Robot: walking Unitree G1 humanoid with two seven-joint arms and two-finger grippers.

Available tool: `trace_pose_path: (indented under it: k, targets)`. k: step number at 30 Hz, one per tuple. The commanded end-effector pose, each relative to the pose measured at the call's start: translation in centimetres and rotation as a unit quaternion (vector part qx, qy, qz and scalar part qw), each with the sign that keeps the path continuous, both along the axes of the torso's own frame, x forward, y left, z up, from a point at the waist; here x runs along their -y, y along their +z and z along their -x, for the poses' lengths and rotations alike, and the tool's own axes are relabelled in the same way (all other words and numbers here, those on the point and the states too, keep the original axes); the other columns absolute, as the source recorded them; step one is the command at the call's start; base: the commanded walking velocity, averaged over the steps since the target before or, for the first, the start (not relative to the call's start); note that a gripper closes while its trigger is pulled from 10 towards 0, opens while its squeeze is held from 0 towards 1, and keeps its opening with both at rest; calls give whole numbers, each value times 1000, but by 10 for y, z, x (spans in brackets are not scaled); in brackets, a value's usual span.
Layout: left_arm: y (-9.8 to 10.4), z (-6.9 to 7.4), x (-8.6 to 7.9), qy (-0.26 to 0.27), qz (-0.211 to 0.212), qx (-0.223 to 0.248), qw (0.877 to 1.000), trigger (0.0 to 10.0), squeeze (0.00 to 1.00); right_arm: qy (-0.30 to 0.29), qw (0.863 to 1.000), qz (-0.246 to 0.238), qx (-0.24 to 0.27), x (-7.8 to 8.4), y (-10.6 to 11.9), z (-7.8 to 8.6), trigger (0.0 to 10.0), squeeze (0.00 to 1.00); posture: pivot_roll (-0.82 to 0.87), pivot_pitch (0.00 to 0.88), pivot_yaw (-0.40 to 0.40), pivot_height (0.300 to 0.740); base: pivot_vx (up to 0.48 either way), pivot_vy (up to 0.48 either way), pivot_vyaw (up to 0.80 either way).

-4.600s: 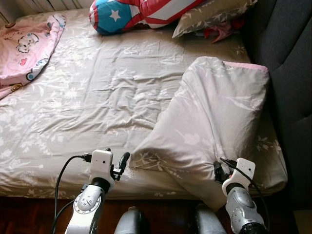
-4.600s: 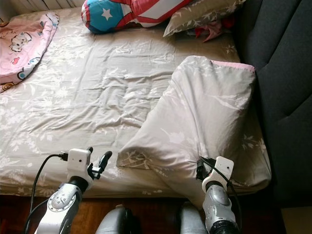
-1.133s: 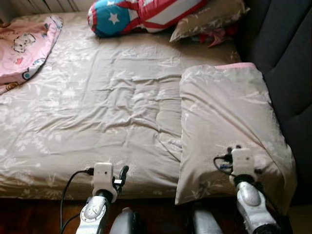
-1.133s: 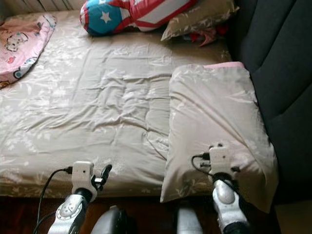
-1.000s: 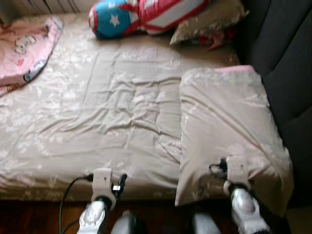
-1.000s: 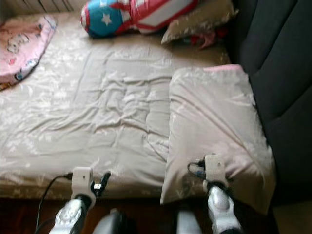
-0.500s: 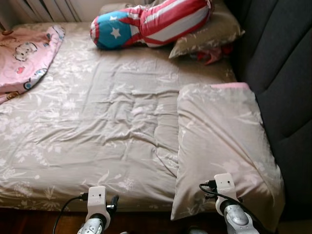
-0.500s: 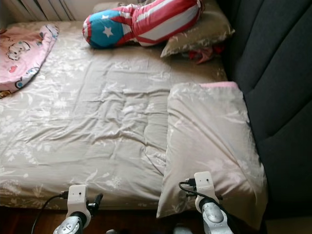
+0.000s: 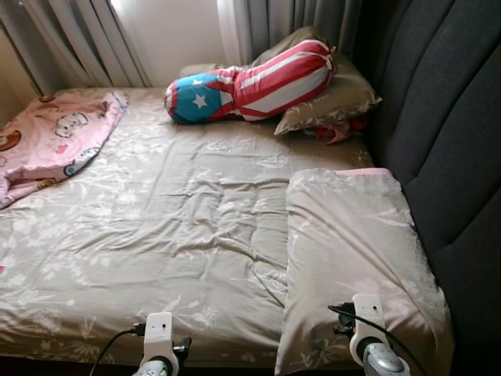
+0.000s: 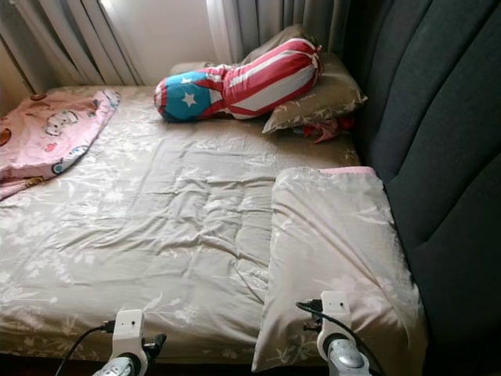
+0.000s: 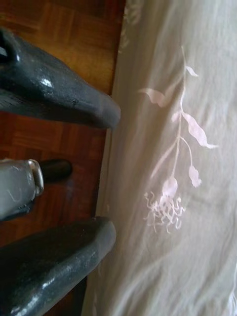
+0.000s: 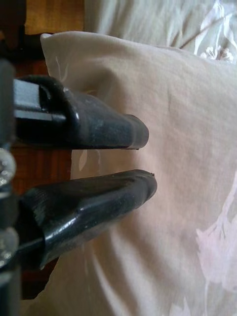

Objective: Clean up the room

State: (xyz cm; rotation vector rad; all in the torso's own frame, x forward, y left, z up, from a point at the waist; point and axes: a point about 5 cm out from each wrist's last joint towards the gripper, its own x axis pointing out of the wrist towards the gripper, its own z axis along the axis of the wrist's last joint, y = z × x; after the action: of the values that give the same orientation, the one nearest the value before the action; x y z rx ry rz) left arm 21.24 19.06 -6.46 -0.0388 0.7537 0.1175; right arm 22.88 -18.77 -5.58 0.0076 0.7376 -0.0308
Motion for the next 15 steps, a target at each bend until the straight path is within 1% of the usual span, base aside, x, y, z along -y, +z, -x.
trace_pose_path:
  k: [1,3,9,14,15]
  targets:
    - [-4,7,-5,6,-8,-22,1000,10000,0,-2,1000,-2,-18,3,-5,7,10000,0,-190,0,35,740,0,0,0]
    - [-5,8,-4,14,-5,-26,1000,10000,0,-9,999,1,-31,11,-7,12,10000,0,-162,0,12,740,0,0,0]
    - [-8,13,-6,21,-3,-35,999,10000,0,-8,998,14,-58,20,-11,21,10000,0,-152,0,4,740,0,0,0]
    - [-15,26,-8,21,-4,-59,998,10000,0,-22,997,15,-73,27,-15,30,10000,0,-143,0,-10,740,0,0,0]
    - [-17,31,-8,22,-2,-64,998,10000,0,-24,996,16,-79,29,-17,34,10000,0,-145,0,-12,740,0,0,0]
